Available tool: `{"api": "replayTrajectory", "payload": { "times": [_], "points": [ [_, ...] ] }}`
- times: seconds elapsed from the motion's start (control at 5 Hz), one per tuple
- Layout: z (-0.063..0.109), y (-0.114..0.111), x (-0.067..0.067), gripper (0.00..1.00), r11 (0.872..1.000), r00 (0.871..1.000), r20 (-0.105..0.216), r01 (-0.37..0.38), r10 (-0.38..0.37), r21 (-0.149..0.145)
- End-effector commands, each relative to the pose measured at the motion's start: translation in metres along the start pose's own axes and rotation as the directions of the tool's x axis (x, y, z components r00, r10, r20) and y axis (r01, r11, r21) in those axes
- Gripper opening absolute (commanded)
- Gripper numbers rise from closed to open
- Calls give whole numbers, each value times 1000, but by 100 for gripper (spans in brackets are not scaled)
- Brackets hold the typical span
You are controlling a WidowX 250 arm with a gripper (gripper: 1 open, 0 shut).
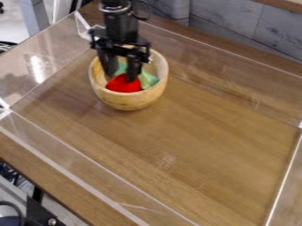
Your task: Move the red fruit to the right
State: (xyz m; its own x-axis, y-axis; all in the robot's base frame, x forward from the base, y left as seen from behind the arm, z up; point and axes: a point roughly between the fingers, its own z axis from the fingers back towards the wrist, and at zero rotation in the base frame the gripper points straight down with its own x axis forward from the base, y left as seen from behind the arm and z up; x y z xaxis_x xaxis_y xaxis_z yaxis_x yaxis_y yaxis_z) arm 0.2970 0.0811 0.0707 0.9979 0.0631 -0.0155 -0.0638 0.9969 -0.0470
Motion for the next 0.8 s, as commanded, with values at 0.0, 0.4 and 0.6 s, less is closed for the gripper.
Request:
{"api": "replayTrajectory", "payload": {
  "times": [0.0, 0.4, 0.6],
  "points": [
    [11, -5, 13, 0, 997, 996, 41, 80, -80, 13],
    [11, -4, 13, 0, 998, 998, 40, 55, -55, 8],
    [6, -11, 12, 0, 996, 996, 40, 84, -84, 8]
  ]
}}
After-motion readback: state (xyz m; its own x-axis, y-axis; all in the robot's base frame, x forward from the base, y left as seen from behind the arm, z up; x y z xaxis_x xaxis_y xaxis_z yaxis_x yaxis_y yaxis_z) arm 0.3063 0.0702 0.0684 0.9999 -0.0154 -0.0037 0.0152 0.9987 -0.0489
